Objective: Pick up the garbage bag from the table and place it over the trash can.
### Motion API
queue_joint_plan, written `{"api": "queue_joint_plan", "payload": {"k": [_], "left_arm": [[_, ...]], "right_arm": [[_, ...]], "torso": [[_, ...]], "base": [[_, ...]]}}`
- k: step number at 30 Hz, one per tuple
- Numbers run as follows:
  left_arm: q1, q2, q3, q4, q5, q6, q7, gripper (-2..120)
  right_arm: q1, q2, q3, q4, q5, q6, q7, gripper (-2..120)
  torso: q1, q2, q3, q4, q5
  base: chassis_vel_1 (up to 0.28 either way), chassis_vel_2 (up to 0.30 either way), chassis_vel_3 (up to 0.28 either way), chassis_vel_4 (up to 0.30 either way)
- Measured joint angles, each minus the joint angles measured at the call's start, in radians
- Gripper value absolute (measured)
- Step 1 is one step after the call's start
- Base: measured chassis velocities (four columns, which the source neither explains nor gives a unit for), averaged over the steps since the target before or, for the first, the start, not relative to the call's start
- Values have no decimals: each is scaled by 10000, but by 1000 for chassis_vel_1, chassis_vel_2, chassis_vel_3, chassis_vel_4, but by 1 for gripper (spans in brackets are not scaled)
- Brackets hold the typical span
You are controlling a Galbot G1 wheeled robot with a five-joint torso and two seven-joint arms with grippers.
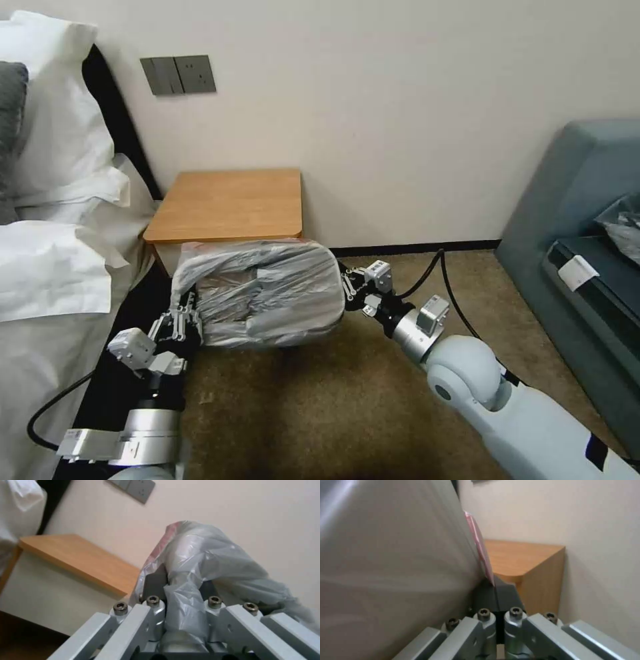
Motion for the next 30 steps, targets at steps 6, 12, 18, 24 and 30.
{"api": "queue_joint_plan", "payload": {"k": [6, 12, 18, 24, 30], "left_arm": [[43, 1, 128, -23, -263, 64, 51, 9], [30, 8, 153, -170, -737, 170, 67, 11], [17, 12, 158, -173, -892, 190, 67, 13], [-135, 11, -30, -35, -842, 174, 27, 13], [-260, 46, -316, 194, -656, 100, -296, 12]], "right_arm": [[81, 182, -27, -454, -221, 202, -21, 0], [191, 348, -101, -868, -726, 444, -56, 0], [325, 434, -176, -1194, -897, 528, -53, 0], [299, 393, -79, -1236, -1154, 593, -57, 3], [-108, 158, 281, -802, -1299, 739, -181, 25]], "torso": [[0, 0, 0, 1, -2], [0, 0, 0, 0, 0], [0, 0, 0, 1, 0], [0, 0, 0, 1, 0], [1, 0, -1, 0, 0]], "base": [[0, 0, 0, 0], [0, 0, 0, 0], [0, 0, 0, 0], [0, 0, 0, 0], [0, 0, 0, 0]]}}
